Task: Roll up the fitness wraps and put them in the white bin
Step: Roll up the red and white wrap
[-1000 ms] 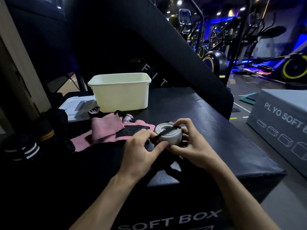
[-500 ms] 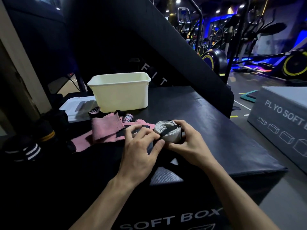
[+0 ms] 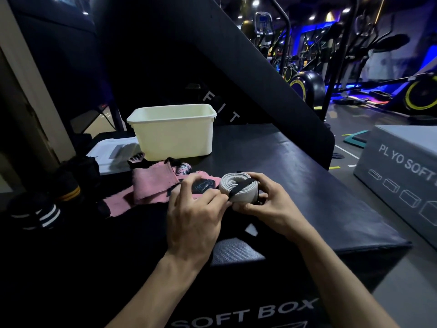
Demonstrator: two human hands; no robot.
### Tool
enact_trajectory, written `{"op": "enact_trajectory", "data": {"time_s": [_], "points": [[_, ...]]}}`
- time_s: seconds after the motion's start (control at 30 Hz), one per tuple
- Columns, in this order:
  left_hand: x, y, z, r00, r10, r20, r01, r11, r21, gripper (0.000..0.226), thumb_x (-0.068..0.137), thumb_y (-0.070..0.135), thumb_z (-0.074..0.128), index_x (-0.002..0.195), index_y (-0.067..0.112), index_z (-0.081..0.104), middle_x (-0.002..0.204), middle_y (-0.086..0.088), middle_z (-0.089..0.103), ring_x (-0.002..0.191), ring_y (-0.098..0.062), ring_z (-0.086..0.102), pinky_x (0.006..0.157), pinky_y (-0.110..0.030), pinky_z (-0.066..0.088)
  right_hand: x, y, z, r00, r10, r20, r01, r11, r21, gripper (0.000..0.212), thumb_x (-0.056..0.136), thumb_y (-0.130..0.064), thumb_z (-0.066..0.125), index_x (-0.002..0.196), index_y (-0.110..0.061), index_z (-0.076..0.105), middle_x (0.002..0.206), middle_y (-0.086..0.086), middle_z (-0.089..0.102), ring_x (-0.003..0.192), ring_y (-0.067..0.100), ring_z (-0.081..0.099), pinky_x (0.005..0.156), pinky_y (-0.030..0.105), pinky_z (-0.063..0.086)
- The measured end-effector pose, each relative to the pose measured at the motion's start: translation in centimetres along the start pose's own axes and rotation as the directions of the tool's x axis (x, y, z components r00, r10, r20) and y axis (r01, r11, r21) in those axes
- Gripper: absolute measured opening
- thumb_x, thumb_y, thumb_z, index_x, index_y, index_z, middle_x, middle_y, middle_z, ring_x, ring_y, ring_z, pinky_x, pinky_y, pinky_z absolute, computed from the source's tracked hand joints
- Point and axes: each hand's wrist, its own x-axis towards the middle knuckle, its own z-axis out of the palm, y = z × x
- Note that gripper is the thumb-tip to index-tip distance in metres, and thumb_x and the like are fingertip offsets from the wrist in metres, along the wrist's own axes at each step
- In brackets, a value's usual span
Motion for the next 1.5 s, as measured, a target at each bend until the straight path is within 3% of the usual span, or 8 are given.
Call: {"op": "enact_trajectory", "data": {"time_s": [0.23,0.4,0.57,0.73,0.97,1.2,1.3,1.5], "points": [[-0.3,0.0,0.3,0.999,0.013,-0.031,-0.011,0.997,0.07,0.011,0.094,0.031,0.068,0.09,0.022,0.074,0.099,0.016,0.073,0.121,-0.028,0.05,0.092,-0.04,0.038,-0.1,-0.3,0.7,0.997,-0.004,-0.073,-0.003,0.995,-0.104,0.06,0.069,-0.02,0.093,0.122,-0.027,0.065,0.107,-0.011,0.076,0.095,0.009,0.074,0.089,0.037,0.06],[-0.2,-0.5,0.0,0.994,0.079,-0.072,-0.07,0.99,0.118,0.01,0.09,0.026,0.077,0.082,0.023,0.073,0.093,0.016,0.073,0.109,-0.025,0.048,0.09,-0.036,0.034,-0.4,-0.7,1.3,0.995,0.003,-0.095,-0.025,0.972,-0.233,0.065,0.065,-0.047,0.085,0.124,-0.037,0.06,0.108,-0.017,0.075,0.1,0.003,0.071,0.092,0.039,0.057],[-0.1,-1.0,0.7,0.994,-0.11,-0.007,0.108,0.986,-0.128,0.013,0.087,0.034,0.071,0.088,0.022,0.076,0.088,0.013,0.072,0.087,-0.021,0.047,0.08,-0.037,0.041,-0.6,-1.2,1.8,0.991,0.018,-0.134,-0.056,0.956,-0.287,0.067,0.063,-0.058,0.08,0.123,-0.038,0.059,0.106,-0.02,0.074,0.098,0.002,0.07,0.09,0.038,0.057],[0.0,-0.2,1.3,0.916,-0.368,0.161,0.399,0.786,-0.473,0.017,0.088,0.038,0.067,0.094,0.021,0.068,0.092,0.009,0.063,0.09,-0.018,0.054,0.085,-0.038,0.046,-0.9,-2.0,2.9,0.971,0.046,-0.236,-0.128,0.929,-0.346,0.067,0.056,-0.067,0.072,0.112,-0.034,0.056,0.095,-0.016,0.074,0.093,0.007,0.07,0.085,0.038,0.057],[0.1,-0.2,0.8,0.962,-0.193,0.191,0.249,0.908,-0.336,0.024,0.092,0.044,0.058,0.099,0.024,0.07,0.096,0.006,0.062,0.09,-0.022,0.054,0.083,-0.045,0.051,-1.1,-2.5,3.6,0.947,0.107,-0.304,-0.221,0.902,-0.37,0.06,0.059,-0.056,0.078,0.105,-0.032,0.047,0.096,-0.012,0.068,0.093,0.019,0.067,0.085,0.041,0.053],[0.6,0.2,0.9,0.892,-0.356,0.279,0.443,0.814,-0.376,0.023,0.096,0.04,0.065,0.101,0.017,0.066,0.1,0.001,0.062,0.094,-0.028,0.062,0.096,-0.055,0.05,-0.9,-2.7,3.3,0.982,0.123,-0.143,-0.167,0.918,-0.36,0.076,0.07,-0.055,0.081,0.13,-0.026,0.044,0.115,-0.012,0.066,0.103,0.009,0.063,0.087,0.028,0.047],[1.0,-0.5,1.1,0.91,-0.357,0.212,0.414,0.818,-0.4,0.014,0.092,0.033,0.074,0.091,0.021,0.066,0.091,0.005,0.065,0.085,-0.021,0.06,0.091,-0.052,0.052,-1.0,-2.4,2.2,0.986,0.16,-0.048,-0.166,0.97,-0.179,0.079,0.068,-0.056,0.079,0.136,-0.029,0.049,0.12,-0.013,0.07,0.108,0.006,0.068,0.098,0.041,0.054],[0.5,-0.6,2.0,0.882,-0.395,0.258,0.467,0.65,-0.6,0.008,0.085,0.024,0.071,0.093,0.022,0.068,0.095,0.008,0.069,0.091,-0.014,0.068,0.085,-0.041,0.055,-0.9,-3.1,3.7,0.97,0.13,-0.206,-0.206,0.892,-0.403,0.061,0.068,-0.059,0.072,0.118,-0.034,0.048,0.102,-0.012,0.072,0.1,0.02,0.069,0.087,0.041,0.054]]}}
